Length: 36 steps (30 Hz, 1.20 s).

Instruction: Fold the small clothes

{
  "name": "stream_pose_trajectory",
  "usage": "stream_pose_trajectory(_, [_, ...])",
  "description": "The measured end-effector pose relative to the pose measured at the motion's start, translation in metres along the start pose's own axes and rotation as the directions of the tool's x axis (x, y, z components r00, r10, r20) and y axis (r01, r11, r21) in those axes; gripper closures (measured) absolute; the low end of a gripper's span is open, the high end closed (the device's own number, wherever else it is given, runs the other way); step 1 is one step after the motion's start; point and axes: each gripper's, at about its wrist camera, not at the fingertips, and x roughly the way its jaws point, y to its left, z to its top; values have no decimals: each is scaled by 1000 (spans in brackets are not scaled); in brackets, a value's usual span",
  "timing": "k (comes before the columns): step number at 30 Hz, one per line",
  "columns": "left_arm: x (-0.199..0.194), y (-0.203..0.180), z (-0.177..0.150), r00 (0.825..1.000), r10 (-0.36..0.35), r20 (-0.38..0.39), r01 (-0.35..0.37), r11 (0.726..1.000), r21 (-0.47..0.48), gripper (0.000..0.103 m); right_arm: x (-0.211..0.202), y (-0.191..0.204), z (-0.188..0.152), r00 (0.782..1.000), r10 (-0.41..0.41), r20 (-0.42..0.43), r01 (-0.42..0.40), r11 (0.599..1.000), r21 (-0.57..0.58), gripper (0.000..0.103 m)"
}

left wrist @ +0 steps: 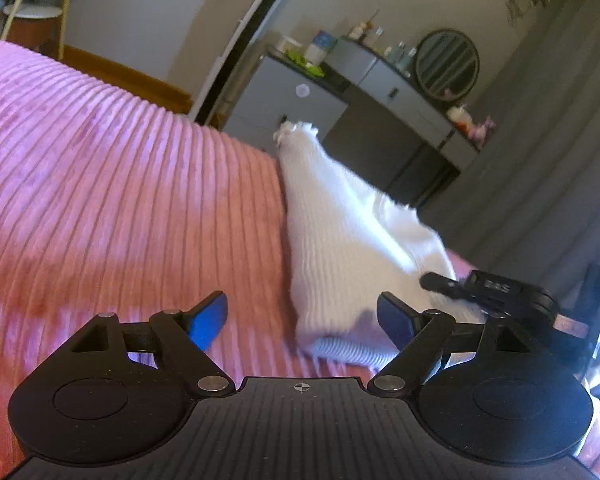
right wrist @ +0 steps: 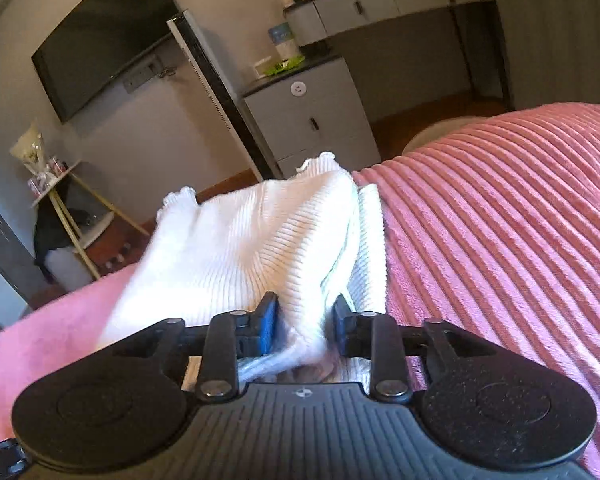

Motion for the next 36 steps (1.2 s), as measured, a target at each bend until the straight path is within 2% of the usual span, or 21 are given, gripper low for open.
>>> stream_pose_trajectory(1, [1,1,0,1000,1,-3,-1,1000,-5,16,-8,2,1,1000,-7,18,7,1000,-10,56])
stream_pose_trajectory(4, [8,-1,-3,999,26,-27,-25,1000,10,16,-18,10,5,998,58,20,-58,998,-16,42])
stream_pose_trajectory(9, [14,-12,-7,999,12,-42,-10,999,42,16,-20,9,0,987,146,-67,-147,989,-3,43])
stream_pose_trajectory(12, [19,-19,-13,998,42,-56,-37,995,91,16,-29,10,-10,983,152,-99,-151,988,20,43])
stream_pose_trajectory(16, [25,-21,-18,996,53,-76,-45,994,98,16,-32,10,-27,973,196,-125,-195,981,19,44])
stream_pose_trajectory(17, [25,-22,-19,995,55,-78,-47,994,102,16,-28,10,-28,975,184,-129,-183,983,16,45])
stream_pose_trajectory(18, [26,-24,-20,995,60,-81,-51,993,111,16,-22,11,-28,977,171,-131,-170,985,18,52])
stream_pose_trajectory(19, [26,-25,-21,995,63,-83,-53,991,119,16,-17,10,-27,978,165,-130,-162,986,29,68])
stream_pose_trajectory(21, [25,-25,-22,994,65,-84,-54,991,125,16,-12,7,-24,976,173,-134,-166,984,65,87])
stream_pose_trajectory(22, [25,-25,-21,994,65,-85,-54,991,122,16,-12,8,-23,977,173,-128,-166,984,66,92])
stream_pose_trajectory(26, [24,-22,-20,995,61,-80,-53,994,95,16,-28,22,-17,989,141,-47,-144,988,-49,94])
stream_pose_trajectory(29, [24,-22,-20,995,62,-81,-54,994,95,16,-39,17,-16,993,121,9,-121,991,-50,96])
stream_pose_trajectory(31, [24,-24,-20,994,67,-81,-58,993,102,16,-32,9,-20,996,92,-14,-93,995,-45,96])
stream_pose_trajectory(33, [25,-25,-20,994,69,-84,-60,993,106,16,-14,2,-31,994,63,-89,-70,995,-73,94])
stream_pose_trajectory(35, [23,-25,-18,994,63,-89,-55,994,97,16,-9,0,-34,986,92,-135,-103,992,-71,92])
stream_pose_trajectory(36, [20,-24,-15,995,57,-86,-49,995,91,16,-13,1,-31,985,103,-136,-113,991,-69,86])
